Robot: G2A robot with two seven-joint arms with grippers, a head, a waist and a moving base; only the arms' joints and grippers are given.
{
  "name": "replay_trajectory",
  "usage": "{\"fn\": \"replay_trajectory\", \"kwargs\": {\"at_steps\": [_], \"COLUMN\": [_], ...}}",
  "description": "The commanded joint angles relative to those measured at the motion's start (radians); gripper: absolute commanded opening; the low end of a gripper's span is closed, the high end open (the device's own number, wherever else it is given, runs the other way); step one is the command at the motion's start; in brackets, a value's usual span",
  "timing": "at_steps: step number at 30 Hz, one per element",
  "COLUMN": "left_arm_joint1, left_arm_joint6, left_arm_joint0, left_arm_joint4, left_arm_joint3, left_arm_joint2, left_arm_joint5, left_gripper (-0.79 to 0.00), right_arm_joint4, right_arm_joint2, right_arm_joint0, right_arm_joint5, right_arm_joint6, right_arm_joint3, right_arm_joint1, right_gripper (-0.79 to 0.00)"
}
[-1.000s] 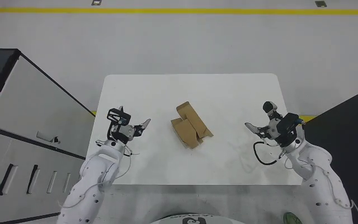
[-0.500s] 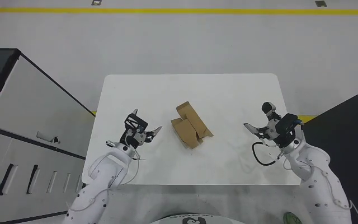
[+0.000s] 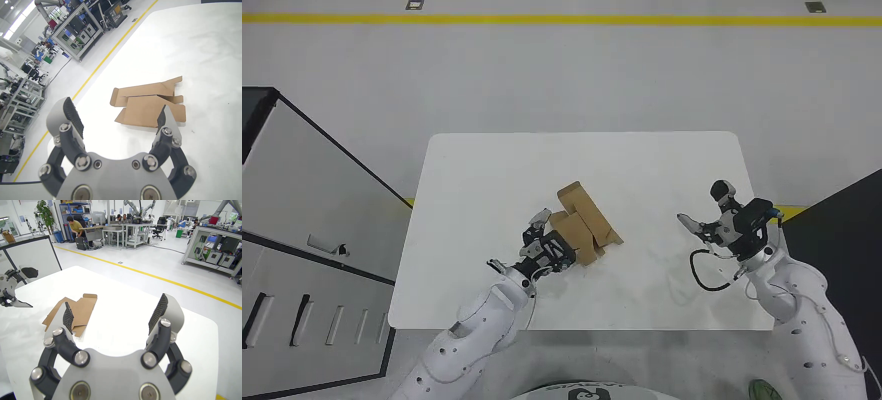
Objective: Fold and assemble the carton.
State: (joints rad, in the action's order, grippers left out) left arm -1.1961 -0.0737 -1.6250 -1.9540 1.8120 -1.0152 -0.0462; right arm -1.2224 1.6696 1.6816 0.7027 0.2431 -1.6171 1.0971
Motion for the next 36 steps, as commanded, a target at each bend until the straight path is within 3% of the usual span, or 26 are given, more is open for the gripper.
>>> {"fn": "replay_trajectory", "kwargs": {"at_steps": [1, 5, 7, 16, 21, 29, 36], "left_arm_joint1": [0.0, 0.001, 0.004, -0.016, -0.035, -0.036, -0.056], "left_arm_joint6": [0.0, 0.002, -0.009, -0.001, -0.077, -0.075, -0.144], "left_arm_joint0": [0.0, 0.002, 0.0, 0.009, 0.038, 0.044, 0.07], "left_arm_joint4": [0.003, -0.011, -0.122, -0.309, -0.417, -0.454, -0.612], "left_arm_joint3": [0.001, -0.002, -0.025, -0.055, -0.098, -0.105, -0.151], "left_arm_joint2": [-0.001, -0.003, 0.009, 0.152, 0.224, 0.232, 0.317], "left_arm_joint5": [-0.001, 0.005, 0.016, 0.083, 0.115, 0.11, 0.101], "left_gripper": [0.0, 0.0, 0.0, 0.0, 0.0, 0.0, 0.0], "right_arm_joint4": [0.0, 0.0, 0.0, 0.0, 0.0, 0.0, 0.0], "right_arm_joint2": [0.0, 0.0, 0.0, 0.0, 0.0, 0.0, 0.0], "right_arm_joint0": [0.0, 0.0, 0.0, 0.0, 0.0, 0.0, 0.0], "right_arm_joint5": [0.0, 0.0, 0.0, 0.0, 0.0, 0.0, 0.0], "right_arm_joint6": [0.0, 0.0, 0.0, 0.0, 0.0, 0.0, 0.0], "right_arm_joint3": [0.0, 0.0, 0.0, 0.0, 0.0, 0.0, 0.0], "right_arm_joint1": [0.0, 0.0, 0.0, 0.0, 0.0, 0.0, 0.0], "right_gripper": [0.0, 0.0, 0.0, 0.0, 0.0, 0.0, 0.0]}}
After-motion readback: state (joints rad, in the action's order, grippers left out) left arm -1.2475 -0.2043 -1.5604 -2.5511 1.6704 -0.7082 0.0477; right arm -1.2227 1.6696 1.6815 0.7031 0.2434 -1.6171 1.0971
